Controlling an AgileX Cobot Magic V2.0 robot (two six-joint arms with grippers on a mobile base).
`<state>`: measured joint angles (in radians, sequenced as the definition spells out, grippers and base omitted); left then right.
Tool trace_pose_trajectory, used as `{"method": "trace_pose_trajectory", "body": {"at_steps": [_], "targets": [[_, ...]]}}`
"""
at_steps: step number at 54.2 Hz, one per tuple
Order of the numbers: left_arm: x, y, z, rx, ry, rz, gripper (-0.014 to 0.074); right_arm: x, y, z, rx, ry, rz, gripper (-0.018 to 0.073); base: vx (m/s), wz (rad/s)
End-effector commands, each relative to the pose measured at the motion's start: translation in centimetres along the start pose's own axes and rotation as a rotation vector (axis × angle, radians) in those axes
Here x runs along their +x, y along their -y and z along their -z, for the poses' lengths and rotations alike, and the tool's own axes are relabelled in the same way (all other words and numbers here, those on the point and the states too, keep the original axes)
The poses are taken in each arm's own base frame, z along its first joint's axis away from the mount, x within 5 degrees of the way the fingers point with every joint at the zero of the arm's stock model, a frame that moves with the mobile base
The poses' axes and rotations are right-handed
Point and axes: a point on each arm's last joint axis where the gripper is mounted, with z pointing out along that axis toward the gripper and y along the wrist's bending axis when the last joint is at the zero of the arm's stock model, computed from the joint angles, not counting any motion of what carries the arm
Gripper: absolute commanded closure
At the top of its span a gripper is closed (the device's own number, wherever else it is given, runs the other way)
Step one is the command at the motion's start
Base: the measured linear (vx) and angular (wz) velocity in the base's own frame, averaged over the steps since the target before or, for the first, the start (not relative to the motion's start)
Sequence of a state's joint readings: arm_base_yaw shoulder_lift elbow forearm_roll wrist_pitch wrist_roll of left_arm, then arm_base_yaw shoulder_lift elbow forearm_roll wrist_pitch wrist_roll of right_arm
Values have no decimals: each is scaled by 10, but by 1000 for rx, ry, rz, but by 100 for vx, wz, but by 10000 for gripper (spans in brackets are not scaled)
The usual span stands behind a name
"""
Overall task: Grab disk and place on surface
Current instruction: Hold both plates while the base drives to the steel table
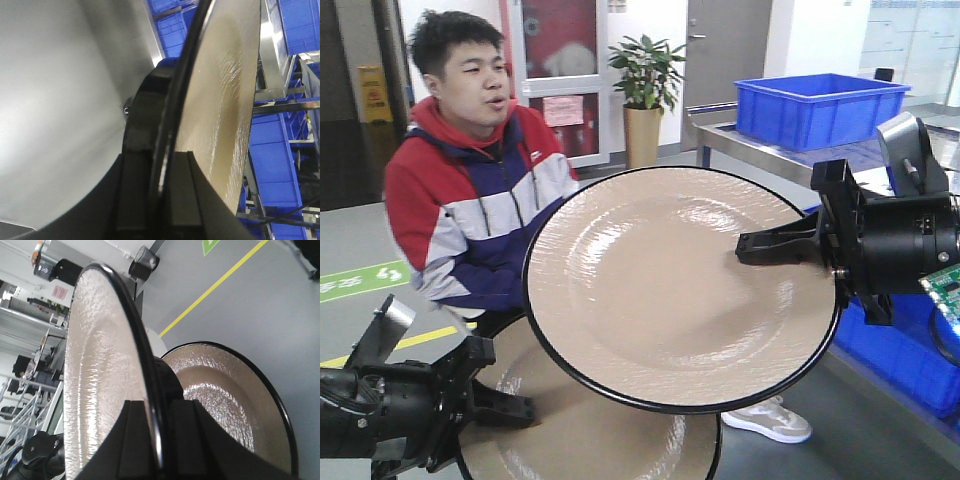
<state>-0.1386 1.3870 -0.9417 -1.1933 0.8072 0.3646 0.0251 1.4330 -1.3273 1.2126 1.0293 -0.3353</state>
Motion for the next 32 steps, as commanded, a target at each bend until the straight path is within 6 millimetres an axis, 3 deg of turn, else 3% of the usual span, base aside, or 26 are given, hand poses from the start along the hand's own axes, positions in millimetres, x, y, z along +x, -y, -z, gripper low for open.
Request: {"method": "trace_pose_trajectory", "body": {"at_steps": [1,32], "targets": [[-4,24,12,113,61,38,595,-8,-31,16,-123,99,0,567,33,-25],[-4,24,12,113,61,38,595,-8,-31,16,-123,99,0,567,36,-15]]}}
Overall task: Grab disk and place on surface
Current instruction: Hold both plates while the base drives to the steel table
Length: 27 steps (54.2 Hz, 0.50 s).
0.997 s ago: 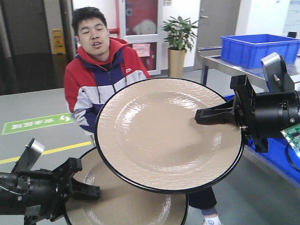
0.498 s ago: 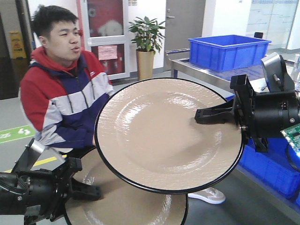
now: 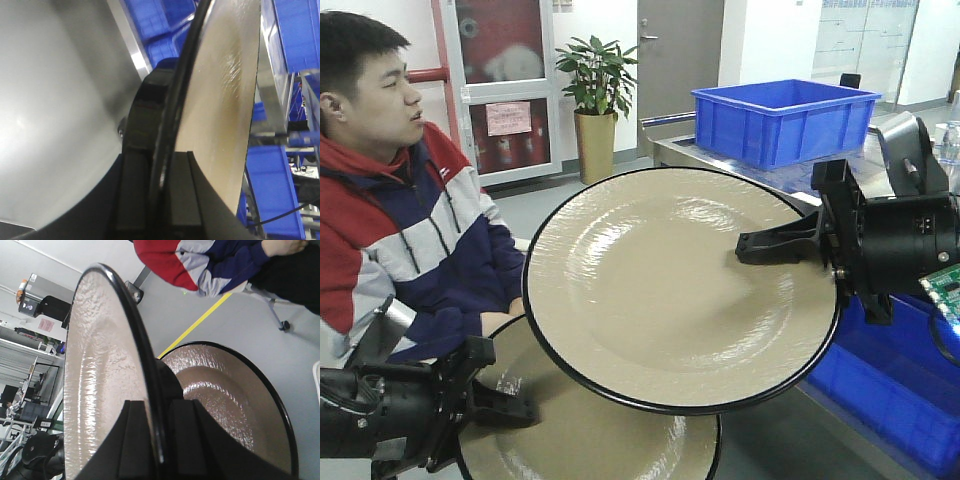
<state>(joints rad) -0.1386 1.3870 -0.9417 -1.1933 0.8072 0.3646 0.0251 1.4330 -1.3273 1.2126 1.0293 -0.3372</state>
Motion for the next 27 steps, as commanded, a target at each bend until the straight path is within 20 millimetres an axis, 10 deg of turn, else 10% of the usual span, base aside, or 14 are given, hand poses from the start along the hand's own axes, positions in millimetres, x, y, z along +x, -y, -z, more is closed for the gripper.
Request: {"method": "trace_pose_trajectory", "body": {"at_steps": [1,27], "targets": [[-4,24,12,113,61,38,595,-8,-31,16,-123,99,-2,567,40,-4],[-4,24,12,113,61,38,595,-8,-31,16,-123,99,-2,567,40,-10]]}}
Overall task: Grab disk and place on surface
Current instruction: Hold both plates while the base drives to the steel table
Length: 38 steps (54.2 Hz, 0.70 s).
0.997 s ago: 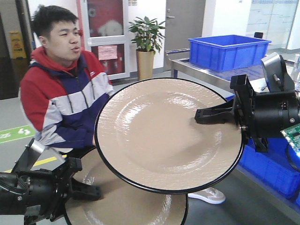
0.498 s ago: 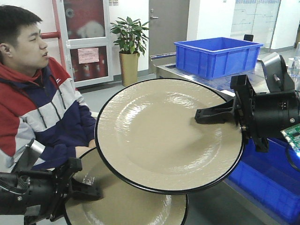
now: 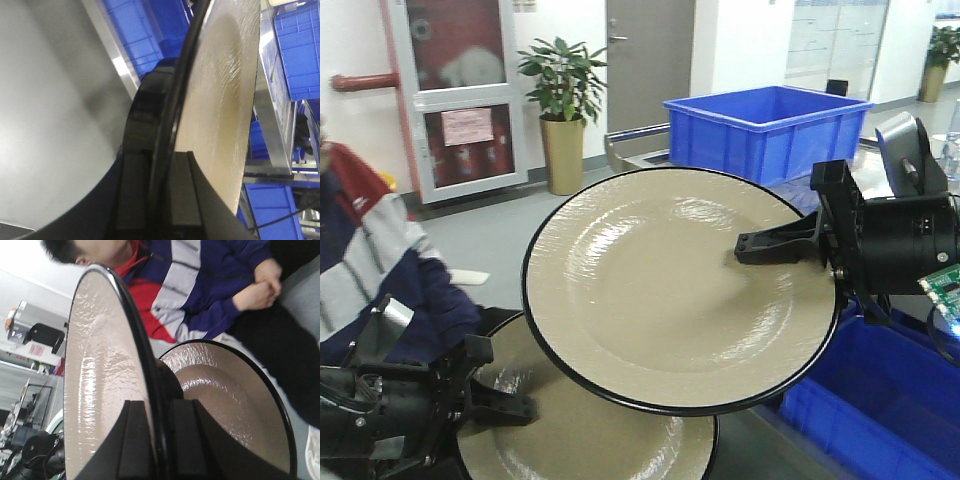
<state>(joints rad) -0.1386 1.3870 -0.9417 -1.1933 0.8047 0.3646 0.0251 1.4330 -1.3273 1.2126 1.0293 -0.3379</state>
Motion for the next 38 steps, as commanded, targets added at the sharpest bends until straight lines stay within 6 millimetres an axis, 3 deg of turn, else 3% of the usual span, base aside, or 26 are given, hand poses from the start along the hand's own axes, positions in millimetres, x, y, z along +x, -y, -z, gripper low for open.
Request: {"method": "trace_pose_trajectory", "body": {"at_steps": [1,38], "targets": [[-4,24,12,114,59,38,595,-8,-31,16,-123,100,-3,567,38,-25],[-4,24,12,113,60,38,595,-8,-31,16,-123,100,-3,567,35,-48]]}}
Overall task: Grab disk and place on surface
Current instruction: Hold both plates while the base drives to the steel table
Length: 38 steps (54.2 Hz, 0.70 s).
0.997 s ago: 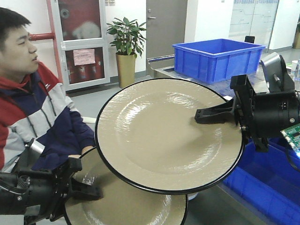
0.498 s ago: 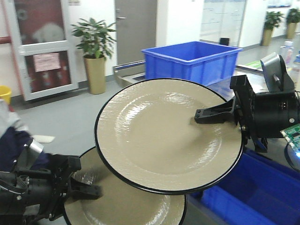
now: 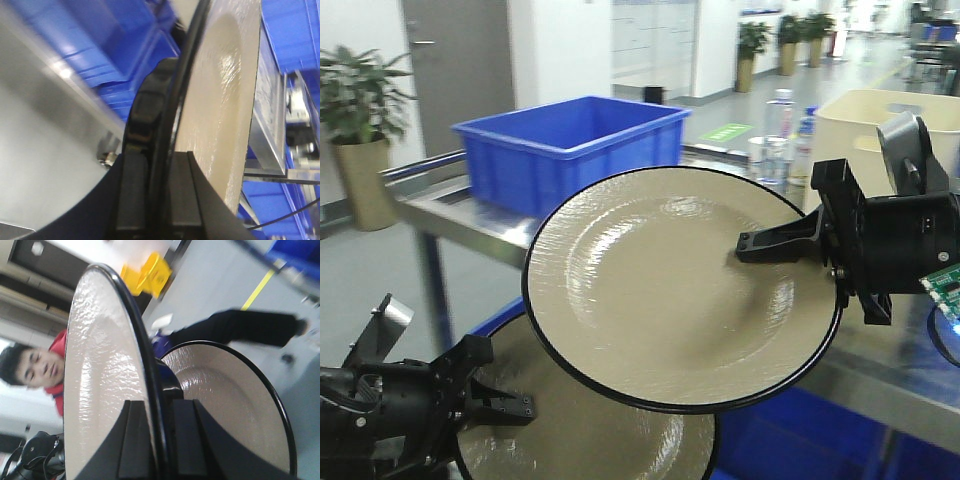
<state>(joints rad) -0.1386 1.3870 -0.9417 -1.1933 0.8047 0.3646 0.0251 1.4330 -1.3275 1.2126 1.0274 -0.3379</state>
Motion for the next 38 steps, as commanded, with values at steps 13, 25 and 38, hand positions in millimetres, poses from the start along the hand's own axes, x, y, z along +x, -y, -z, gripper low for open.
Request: {"method": "trace_pose_trajectory", "body": {"at_steps": [13,25,38], "targets": [[-4,24,12,113,60,38,595,-8,-31,16,-124,98,-3,567,31,-52],[-4,24,12,113,60,38,595,-8,-31,16,-124,98,-3,567,30,-44],[-4,24,12,113,60,38,595,-8,-31,16,-125,98,-4,567,29,-41]]}}
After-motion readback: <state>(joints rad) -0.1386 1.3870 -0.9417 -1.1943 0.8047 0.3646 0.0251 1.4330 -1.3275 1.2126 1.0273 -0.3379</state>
